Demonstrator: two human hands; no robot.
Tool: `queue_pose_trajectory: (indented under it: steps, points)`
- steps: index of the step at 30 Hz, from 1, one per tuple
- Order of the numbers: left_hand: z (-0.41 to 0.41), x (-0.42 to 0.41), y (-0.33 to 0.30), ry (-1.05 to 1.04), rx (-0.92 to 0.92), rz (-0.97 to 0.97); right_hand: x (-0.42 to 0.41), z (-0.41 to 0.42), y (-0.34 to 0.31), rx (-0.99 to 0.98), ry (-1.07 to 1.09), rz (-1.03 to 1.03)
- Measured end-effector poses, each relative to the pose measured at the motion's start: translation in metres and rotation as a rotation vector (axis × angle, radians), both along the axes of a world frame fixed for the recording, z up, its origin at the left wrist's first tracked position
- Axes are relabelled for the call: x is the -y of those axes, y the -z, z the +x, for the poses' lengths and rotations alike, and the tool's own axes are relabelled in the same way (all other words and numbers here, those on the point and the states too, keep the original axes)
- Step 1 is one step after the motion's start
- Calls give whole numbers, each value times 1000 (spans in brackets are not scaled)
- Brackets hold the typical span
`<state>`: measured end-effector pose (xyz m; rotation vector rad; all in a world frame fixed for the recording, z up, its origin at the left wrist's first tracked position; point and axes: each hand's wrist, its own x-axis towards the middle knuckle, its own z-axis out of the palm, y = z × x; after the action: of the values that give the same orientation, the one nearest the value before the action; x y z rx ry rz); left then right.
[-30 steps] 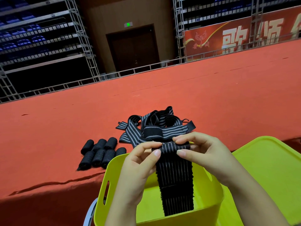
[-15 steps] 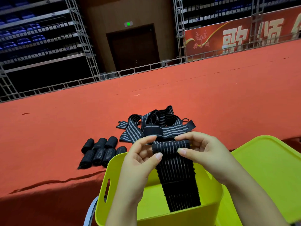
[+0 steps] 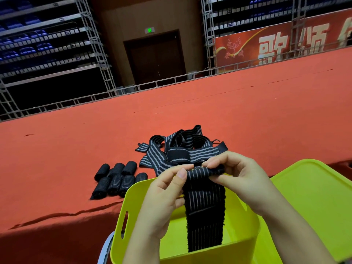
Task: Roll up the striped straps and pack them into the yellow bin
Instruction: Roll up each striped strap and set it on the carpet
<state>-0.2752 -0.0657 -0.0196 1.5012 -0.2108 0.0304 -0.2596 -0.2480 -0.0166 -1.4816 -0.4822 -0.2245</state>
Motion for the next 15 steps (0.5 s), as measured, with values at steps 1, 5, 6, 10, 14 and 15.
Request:
queue_pose_trajectory:
  steps: [1,5,6,10,14,15]
  points:
    - [1,1,0,-4,9,3,0,0,0,6,8,-3]
    - [2,1,3,-17,41,-2,2,1,2,-17,0,-19]
    - [2,0,3,-17,48,-17,3,2,2,-40,-24,-6]
    - [2,-2,5,-30,65,-45,3,2,4,-149,-75,82]
    - [3,-4,7,-47,82,-81,1,3,3,-199,-39,85]
    - [3,-4,8,-50,85,-86,0,2,3,-216,-43,81]
